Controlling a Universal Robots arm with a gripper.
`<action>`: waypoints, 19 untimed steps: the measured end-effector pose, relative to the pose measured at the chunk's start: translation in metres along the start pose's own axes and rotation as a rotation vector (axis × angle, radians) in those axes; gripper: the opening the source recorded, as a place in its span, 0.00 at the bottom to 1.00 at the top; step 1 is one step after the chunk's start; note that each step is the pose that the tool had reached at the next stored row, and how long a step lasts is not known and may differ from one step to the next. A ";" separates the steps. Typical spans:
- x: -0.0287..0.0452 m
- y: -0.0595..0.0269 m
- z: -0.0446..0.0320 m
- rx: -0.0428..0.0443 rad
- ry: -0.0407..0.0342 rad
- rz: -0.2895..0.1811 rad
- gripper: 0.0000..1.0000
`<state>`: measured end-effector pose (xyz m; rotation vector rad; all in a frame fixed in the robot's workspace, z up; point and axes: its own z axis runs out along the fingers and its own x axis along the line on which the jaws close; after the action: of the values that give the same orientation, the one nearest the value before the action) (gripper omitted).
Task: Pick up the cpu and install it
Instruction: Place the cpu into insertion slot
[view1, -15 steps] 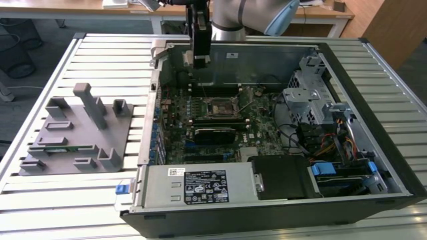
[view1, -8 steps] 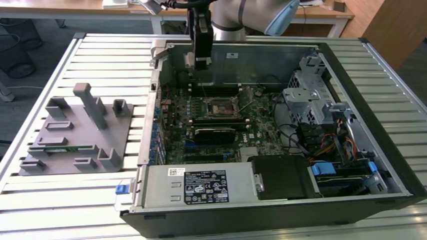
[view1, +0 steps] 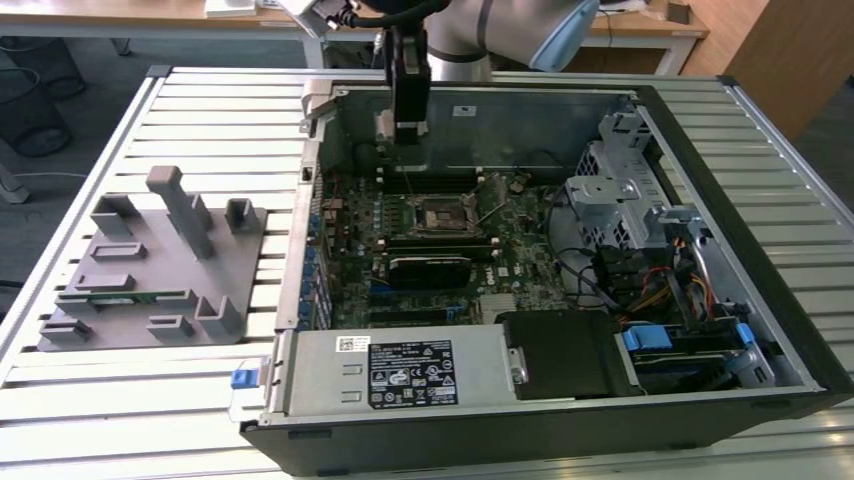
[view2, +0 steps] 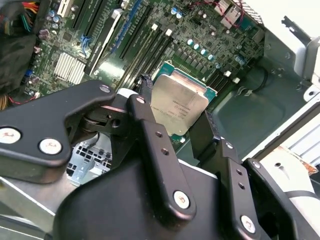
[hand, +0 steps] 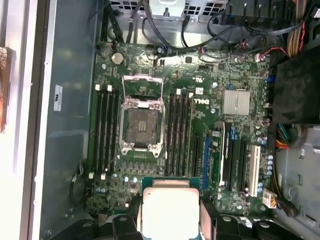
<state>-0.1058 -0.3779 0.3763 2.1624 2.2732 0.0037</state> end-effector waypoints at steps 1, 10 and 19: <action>0.0000 0.0012 0.0009 -0.0001 0.0001 0.000 0.54; 0.0000 0.0017 0.0045 -0.0001 0.0002 0.000 0.54; 0.0000 0.0017 0.0068 0.0000 0.0001 0.000 0.54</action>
<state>-0.1041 -0.3778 0.3696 2.1625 2.2732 0.0038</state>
